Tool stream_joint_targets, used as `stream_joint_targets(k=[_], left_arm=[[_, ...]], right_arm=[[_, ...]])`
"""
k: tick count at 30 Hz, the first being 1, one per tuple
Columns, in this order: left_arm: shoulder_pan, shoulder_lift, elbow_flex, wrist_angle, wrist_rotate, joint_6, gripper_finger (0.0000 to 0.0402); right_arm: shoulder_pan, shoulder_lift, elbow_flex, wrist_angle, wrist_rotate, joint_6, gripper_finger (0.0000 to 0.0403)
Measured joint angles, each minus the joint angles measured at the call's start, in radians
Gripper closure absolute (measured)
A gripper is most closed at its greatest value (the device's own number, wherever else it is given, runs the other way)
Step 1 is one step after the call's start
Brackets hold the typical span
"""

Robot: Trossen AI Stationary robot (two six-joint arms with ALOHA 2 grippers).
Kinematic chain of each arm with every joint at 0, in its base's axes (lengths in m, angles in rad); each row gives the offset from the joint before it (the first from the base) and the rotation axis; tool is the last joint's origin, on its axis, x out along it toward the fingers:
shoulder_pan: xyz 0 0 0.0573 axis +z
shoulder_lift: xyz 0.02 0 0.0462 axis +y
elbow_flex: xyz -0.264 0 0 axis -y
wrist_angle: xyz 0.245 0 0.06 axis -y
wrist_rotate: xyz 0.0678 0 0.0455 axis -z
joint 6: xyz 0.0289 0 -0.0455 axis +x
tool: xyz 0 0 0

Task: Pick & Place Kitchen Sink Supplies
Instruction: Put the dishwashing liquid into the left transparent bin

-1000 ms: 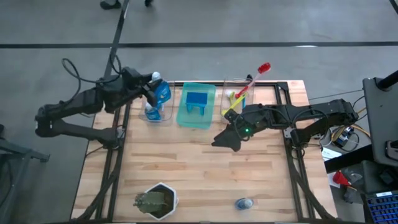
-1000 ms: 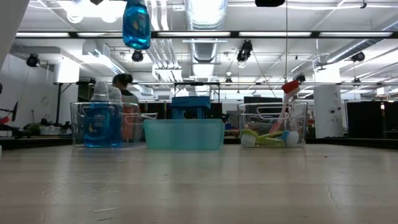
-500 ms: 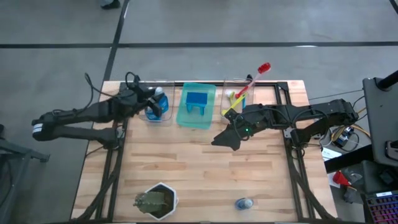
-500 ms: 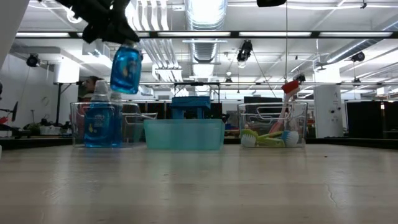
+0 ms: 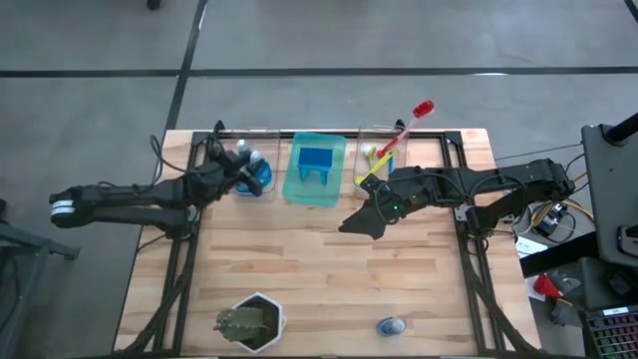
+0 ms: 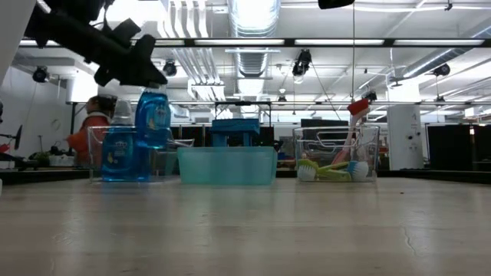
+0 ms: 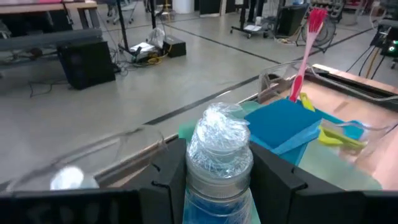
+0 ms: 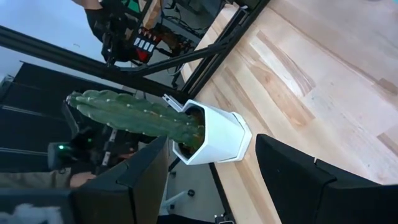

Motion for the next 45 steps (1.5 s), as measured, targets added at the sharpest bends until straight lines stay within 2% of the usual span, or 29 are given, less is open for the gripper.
stream_joint_targets(k=[17, 30, 33, 41, 45], left_arm=[[0.0, 0.003, -0.237, 0.224, 0.004, -0.019, 0.0266], [-0.001, 0.013, -0.263, 0.23, 0.022, 0.019, 0.0265], [-0.001, 0.019, -0.263, 0.223, 0.024, 0.035, 0.0249], [-0.002, 0.02, -0.266, 0.241, 0.043, 0.04, 0.0177], [-0.002, 0.003, -0.253, 0.281, 0.069, 0.036, 0.0162]], right_arm=[[-0.003, 0.0, 0.0, -0.001, 0.0, 0.002, 0.0169], [-0.003, 0.0, 0.0, -0.002, 0.0, -0.009, 0.017], [-0.003, 0.0, 0.0, -0.002, 0.0, -0.009, 0.017], [-0.002, 0.0, 0.0, -0.003, 0.0, -0.023, 0.017], [-0.002, 0.0, 0.0, -0.005, 0.0, -0.028, 0.017]])
